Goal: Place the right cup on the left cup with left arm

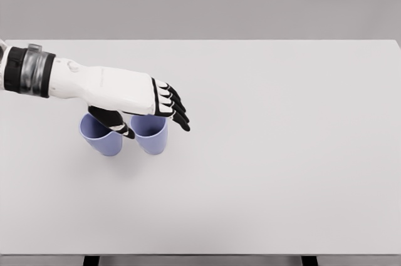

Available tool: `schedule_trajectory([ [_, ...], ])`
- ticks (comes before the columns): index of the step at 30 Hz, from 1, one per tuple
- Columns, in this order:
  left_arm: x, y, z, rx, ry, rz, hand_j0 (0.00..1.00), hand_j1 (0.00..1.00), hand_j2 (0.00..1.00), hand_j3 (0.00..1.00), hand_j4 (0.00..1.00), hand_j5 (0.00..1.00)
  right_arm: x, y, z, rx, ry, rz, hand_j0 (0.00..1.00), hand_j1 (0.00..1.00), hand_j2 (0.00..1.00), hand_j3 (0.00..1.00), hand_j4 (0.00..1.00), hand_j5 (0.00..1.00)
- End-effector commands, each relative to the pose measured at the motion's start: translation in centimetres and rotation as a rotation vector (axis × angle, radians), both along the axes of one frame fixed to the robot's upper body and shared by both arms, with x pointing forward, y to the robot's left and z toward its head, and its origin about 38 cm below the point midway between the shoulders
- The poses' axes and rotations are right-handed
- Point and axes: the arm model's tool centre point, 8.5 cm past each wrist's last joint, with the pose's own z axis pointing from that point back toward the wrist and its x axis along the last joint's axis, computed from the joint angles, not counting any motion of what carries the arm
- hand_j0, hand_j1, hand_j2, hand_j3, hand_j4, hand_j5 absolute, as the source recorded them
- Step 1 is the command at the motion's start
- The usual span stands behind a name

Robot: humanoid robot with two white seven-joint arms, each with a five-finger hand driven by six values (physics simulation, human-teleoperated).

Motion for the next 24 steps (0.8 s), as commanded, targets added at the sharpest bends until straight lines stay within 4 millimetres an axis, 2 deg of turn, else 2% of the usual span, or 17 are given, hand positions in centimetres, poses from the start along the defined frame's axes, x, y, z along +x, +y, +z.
schedule_trajectory([
  [1,0.0,-0.2,0.0,-0.005,0.005,-0.001,0.89,0.89,0.89,0.89,0.89,0.89,0.0,0.0,0.0,0.0,0.0,0.0,1.0,1.0,1.0,1.0,1.0,1.0],
  [11,0.1,0.3,0.1,-0.005,0.003,0.016,0.89,0.89,0.89,0.89,0.89,0.89,0.0,0.0,0.0,0.001,0.0,0.0,1.0,1.0,1.0,1.0,1.0,1.0],
  [17,1.3,0.5,0.0,0.022,-0.01,0.136,0.9,0.9,0.9,0.9,0.9,0.9,0.0,0.0,0.0,0.001,0.0,0.0,1.0,1.0,1.0,1.0,1.0,1.0],
  [24,1.3,0.3,-0.3,0.027,-0.005,0.14,0.91,0.91,0.91,0.91,0.91,0.91,0.0,0.0,0.0,0.0,0.0,0.0,1.0,1.0,1.0,1.0,1.0,1.0],
])
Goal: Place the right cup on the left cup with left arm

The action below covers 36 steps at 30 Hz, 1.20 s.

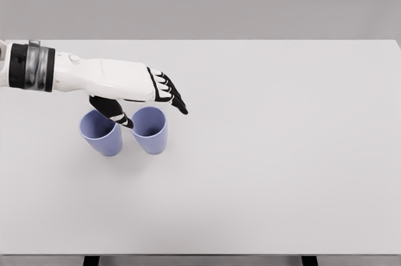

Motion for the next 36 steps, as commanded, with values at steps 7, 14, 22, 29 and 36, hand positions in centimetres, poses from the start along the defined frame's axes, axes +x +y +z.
schedule_trajectory([
  [7,-0.1,0.6,-0.9,0.012,0.025,0.018,0.91,0.91,0.91,0.91,0.91,0.91,0.0,0.0,0.0,0.0,0.0,0.0,1.0,1.0,1.0,1.0,1.0,1.0],
  [14,0.1,0.9,-1.4,0.027,0.033,0.053,0.91,0.91,0.91,0.91,0.91,0.91,0.0,0.0,0.0,0.0,0.0,-0.001,1.0,1.0,1.0,1.0,1.0,1.0],
  [22,0.2,0.8,-2.5,0.039,0.054,0.082,0.91,0.91,0.91,0.91,0.91,0.91,0.0,0.0,0.0,0.001,0.0,0.0,1.0,1.0,1.0,1.0,1.0,1.0],
  [29,0.3,0.7,-3.4,0.046,0.071,0.098,0.91,0.91,0.91,0.91,0.91,0.91,-0.1,0.0,0.0,0.0,0.001,-0.001,1.0,1.0,1.0,1.0,1.0,1.0],
  [36,0.3,0.7,-3.8,0.051,0.078,0.11,0.91,0.91,0.91,0.91,0.91,0.91,0.0,0.0,0.0,0.001,0.0,0.0,1.0,1.0,1.0,1.0,1.0,1.0],
])
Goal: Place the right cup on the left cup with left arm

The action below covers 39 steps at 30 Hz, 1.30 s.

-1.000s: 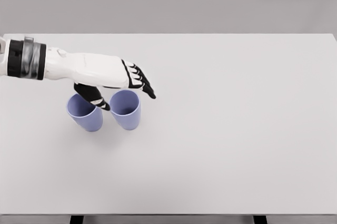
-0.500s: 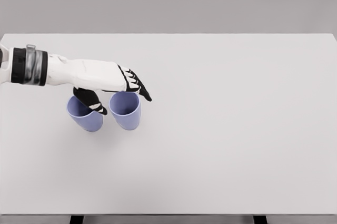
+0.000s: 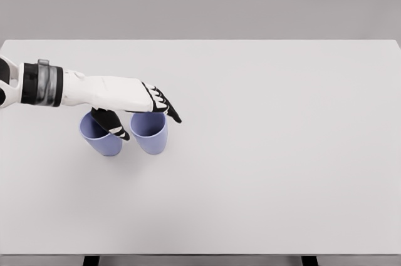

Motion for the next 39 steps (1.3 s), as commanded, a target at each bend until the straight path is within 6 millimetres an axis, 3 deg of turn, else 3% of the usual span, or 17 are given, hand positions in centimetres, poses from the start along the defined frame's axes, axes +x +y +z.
schedule_trajectory([
  [1,0.0,-0.1,0.0,-0.002,0.001,0.003,0.91,0.91,0.91,0.91,0.91,0.91,0.0,0.0,0.0,0.0,0.0,0.0,1.0,1.0,1.0,1.0,1.0,1.0],
  [39,0.2,-1.5,-1.9,0.02,0.03,0.026,0.92,0.92,0.92,0.92,0.92,0.92,0.0,0.0,0.0,0.0,0.0,-0.001,1.0,1.0,1.0,1.0,1.0,1.0],
])
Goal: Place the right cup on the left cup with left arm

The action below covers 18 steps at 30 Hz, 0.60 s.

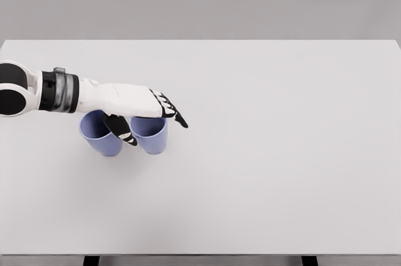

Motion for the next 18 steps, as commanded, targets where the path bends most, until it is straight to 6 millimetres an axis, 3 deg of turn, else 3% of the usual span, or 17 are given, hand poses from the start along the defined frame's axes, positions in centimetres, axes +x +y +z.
schedule_trajectory([
  [1,0.07,-0.03,-0.01,0.0,0.001,0.005,0.92,0.92,0.92,0.92,0.92,0.92,0.0,0.01,0.0,0.001,0.0,0.001,1.0,1.0,1.0,1.0,1.0,1.0],
  [18,0.31,-0.43,-0.95,0.014,0.014,0.03,0.92,0.92,0.92,0.92,0.92,0.92,0.0,0.01,0.0,0.001,0.0,-0.001,1.0,1.0,1.0,1.0,1.0,1.0],
])
